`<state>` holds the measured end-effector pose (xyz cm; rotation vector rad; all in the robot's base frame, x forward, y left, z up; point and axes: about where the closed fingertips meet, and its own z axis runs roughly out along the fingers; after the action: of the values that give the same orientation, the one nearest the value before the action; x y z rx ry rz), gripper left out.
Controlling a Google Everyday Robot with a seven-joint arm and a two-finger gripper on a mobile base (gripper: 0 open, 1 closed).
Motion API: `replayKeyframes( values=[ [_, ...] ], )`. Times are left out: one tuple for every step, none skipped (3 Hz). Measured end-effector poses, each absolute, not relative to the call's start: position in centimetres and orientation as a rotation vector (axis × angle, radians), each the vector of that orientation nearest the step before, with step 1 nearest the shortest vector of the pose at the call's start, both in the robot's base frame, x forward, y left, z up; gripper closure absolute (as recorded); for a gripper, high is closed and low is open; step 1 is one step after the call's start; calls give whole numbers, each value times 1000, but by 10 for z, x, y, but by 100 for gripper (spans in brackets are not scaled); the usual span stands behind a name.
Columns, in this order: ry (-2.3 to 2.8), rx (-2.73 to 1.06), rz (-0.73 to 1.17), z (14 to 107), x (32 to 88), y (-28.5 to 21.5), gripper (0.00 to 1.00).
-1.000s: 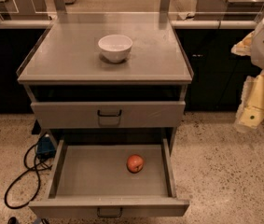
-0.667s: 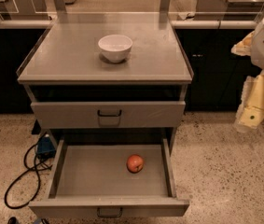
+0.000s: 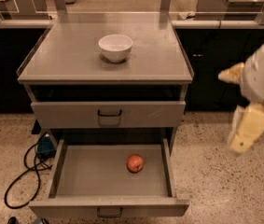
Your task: Pick apple from middle drawer and place on counter
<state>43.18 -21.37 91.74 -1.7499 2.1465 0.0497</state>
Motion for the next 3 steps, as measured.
replayKeyframes(
  values=[
    [2080,-1684,357,801,418,-213,0],
    [2049,-1547,565,693,420,-204,0],
    [2011,-1393,664,622,446,-196,0]
  ],
)
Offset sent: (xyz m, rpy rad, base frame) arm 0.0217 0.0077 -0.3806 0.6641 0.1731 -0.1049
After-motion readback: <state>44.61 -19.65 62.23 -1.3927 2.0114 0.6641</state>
